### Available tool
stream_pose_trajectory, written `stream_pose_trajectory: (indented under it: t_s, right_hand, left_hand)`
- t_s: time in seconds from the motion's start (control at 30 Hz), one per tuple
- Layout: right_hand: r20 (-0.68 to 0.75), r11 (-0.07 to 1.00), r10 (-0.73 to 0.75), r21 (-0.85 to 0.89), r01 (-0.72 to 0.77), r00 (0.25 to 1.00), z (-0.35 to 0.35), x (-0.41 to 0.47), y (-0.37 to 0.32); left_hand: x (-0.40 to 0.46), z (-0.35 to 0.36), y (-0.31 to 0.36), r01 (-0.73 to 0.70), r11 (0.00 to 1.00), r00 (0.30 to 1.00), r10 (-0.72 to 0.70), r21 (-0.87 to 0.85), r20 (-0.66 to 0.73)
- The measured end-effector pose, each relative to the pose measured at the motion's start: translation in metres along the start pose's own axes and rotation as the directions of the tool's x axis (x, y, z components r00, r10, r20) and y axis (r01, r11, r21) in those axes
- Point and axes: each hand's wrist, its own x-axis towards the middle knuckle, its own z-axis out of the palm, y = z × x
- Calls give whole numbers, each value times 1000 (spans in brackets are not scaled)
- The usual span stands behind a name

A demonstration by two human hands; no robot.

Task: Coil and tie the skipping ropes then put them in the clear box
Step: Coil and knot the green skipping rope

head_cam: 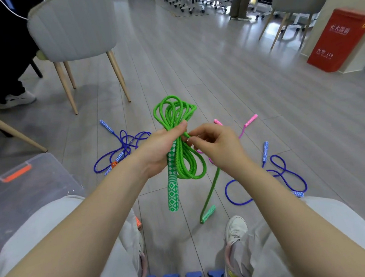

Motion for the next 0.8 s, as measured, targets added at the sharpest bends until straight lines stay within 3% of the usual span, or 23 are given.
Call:
stream_pose_trajectory:
  t_s: [0.27,0.47,0.67,0.8]
  right_hand:
    - [25,991,-29,-131,32,999,2,-4,1]
    - [178,985,173,-24,-172,969,-8,-1,-9]
    - [274,967,253,-60,-246,928,-34,1,-12]
    - [235,957,283,-127,-259,930,-51,4,-10]
  left_hand:
    - [1,1,-6,-37,990,999,40,135,-23]
    - [1,-2,1,-80,987,995,88,141,-49]
    - [7,-18,20,-212,977,965,205,-27,-165]
    - [7,-36,36,-336,928,894,260,-160,-365]
